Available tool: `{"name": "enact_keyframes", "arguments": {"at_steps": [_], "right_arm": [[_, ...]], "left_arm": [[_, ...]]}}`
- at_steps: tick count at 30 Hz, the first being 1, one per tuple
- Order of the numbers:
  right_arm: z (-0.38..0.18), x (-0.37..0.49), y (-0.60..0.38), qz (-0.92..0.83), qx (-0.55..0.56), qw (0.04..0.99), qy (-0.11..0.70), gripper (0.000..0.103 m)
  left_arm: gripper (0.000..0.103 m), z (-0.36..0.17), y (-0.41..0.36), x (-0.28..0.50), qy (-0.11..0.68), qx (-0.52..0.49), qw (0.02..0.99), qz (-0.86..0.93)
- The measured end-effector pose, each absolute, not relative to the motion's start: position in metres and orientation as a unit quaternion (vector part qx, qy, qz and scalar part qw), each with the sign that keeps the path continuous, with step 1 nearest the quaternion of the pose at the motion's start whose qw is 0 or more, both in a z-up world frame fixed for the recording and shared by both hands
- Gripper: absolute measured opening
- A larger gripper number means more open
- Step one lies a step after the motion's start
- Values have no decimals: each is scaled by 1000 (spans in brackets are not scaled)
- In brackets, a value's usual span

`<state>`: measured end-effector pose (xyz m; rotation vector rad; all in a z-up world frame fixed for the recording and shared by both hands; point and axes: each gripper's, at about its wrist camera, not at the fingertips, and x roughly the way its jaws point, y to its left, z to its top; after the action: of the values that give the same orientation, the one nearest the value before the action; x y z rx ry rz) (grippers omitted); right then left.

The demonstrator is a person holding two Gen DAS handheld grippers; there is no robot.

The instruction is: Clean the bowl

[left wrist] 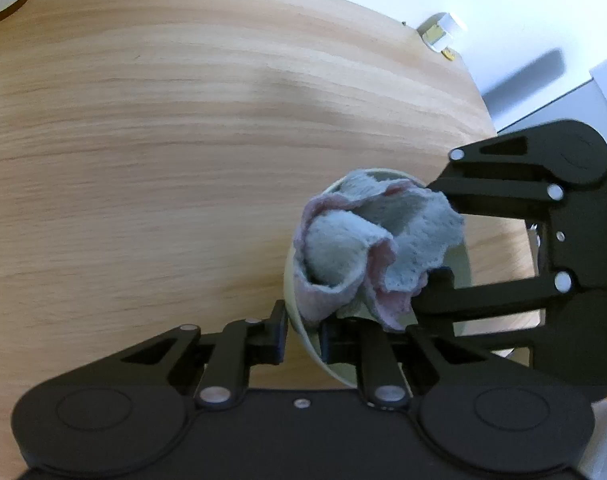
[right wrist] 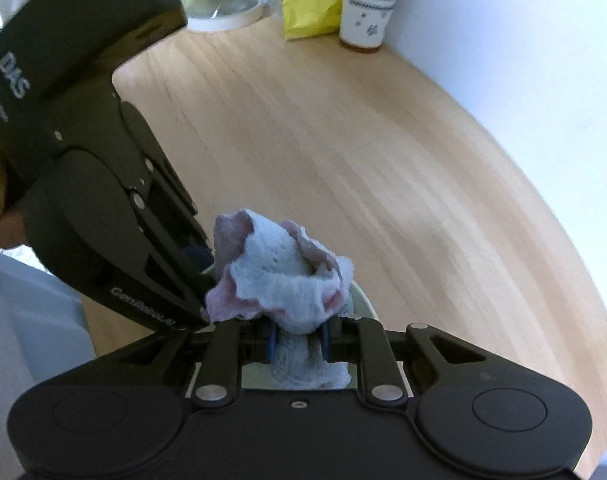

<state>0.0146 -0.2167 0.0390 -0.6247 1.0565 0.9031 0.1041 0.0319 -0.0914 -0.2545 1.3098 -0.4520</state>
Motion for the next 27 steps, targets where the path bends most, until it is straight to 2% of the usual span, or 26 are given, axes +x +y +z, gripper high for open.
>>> {"name": "enact_keyframes", "arguments": {"at_steps": [9,14,21,27], "right_arm": [[33,51,-222,404,-196,696,560,22],[14,57,-217,389,-182,684,589,17],[10,69,-202,372,-190,659,625,16],[26,55,-193,371,-266,660,596,20]], "left_arm": [[14,-94,43,107,602,-156,758,-197],[14,-94,47,107,598,-164,759,-196],[15,-90,50,104,589,-153,773,-180],[13,-91,55,103,590,-168,769,-178]]}}
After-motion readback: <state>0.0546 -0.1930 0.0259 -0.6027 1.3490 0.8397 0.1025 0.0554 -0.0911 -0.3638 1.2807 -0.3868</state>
